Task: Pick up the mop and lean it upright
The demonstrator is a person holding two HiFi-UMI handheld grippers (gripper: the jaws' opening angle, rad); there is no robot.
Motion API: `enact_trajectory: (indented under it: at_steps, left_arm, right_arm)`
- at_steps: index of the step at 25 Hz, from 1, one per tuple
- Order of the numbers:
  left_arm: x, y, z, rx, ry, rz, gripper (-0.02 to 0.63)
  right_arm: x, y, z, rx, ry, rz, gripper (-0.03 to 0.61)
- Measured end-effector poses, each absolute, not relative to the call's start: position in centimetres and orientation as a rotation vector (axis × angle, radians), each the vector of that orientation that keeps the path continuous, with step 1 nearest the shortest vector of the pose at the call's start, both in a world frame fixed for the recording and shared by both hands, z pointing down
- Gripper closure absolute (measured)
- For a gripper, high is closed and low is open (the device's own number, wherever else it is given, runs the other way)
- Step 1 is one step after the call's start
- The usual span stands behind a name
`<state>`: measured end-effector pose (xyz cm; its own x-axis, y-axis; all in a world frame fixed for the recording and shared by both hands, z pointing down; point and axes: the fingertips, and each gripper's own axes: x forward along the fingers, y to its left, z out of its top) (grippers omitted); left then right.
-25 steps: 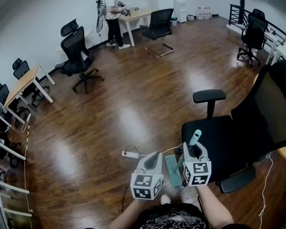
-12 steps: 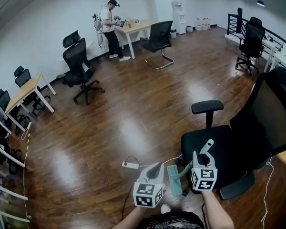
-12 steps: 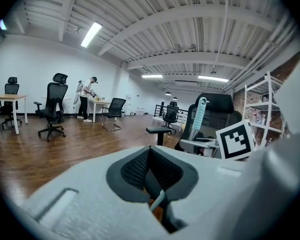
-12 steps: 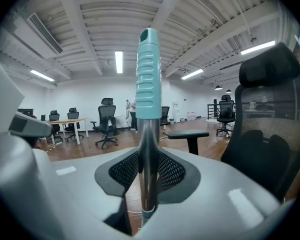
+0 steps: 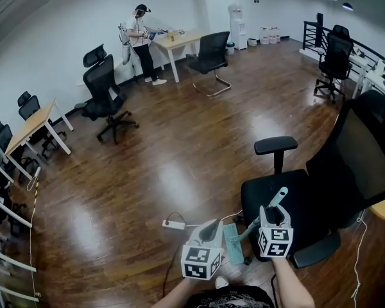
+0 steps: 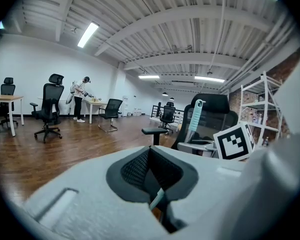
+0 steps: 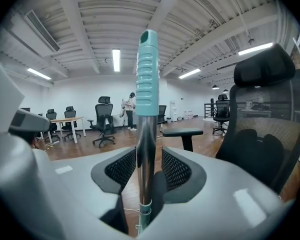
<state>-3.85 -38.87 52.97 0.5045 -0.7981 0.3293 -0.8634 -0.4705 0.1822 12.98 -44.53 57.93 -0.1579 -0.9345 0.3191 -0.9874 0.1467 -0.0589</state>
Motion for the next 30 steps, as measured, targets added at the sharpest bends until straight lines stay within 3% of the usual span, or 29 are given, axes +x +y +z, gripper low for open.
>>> enact_trajectory:
  at_steps: [13, 22, 30]
  left_arm:
    - [-2.5, -38.6, 52.4, 2.454, -1.363, 0.273, 0.611]
    - [-1.2, -38.6, 51.4, 2.481, -1.343, 0.241, 0.611]
    - [-1.2, -38.5, 51.5, 2.488, -1.349, 0.223, 0.611]
  right_arm:
    - [11.8, -40.8, 52.5, 1.962, -2.305, 0.321, 0.442]
    - [10.0, -38.9, 47.5, 1.981, -2.438, 0.264, 0.571]
    - [7.4, -38.2, 48.2, 1.834, -2.51, 0.251, 0.578]
